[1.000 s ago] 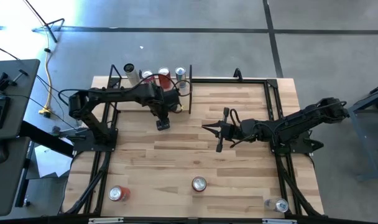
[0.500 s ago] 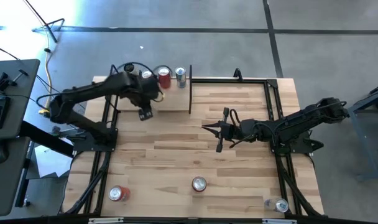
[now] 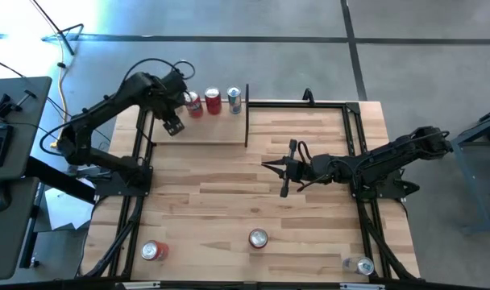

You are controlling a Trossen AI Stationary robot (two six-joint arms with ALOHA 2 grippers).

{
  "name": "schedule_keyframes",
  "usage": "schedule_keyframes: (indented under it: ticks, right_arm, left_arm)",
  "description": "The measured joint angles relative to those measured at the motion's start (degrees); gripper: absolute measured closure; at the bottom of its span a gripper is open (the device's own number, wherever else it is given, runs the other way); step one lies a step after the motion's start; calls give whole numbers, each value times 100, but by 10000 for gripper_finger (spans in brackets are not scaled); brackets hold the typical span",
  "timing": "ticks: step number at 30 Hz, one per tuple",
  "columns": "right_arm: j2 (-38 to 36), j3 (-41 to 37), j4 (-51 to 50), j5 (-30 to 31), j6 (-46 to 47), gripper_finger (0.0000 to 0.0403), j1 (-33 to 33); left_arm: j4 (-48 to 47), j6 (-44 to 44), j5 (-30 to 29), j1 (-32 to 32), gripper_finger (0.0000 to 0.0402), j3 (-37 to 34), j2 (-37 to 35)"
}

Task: Place canned beverage on shelf
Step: Put the white and yellow soda can aligned with the other white and yellow soda can on the shelf

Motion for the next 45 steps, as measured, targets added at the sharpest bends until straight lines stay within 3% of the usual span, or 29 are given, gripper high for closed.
schedule_keyframes:
  ticks: [15,26,45]
  right_arm:
    - [0,-2,-21,-1,1,403,0]
    - [0,-2,-91,-1,1,403,0]
    - [0,-2,-98,-1,56,403,-1]
  left_arm:
    - [160,220,414,1129,164,0,301]
    - [455,331,445,1198,153,-296,422]
    - [404,499,423,1196,80,-326,160]
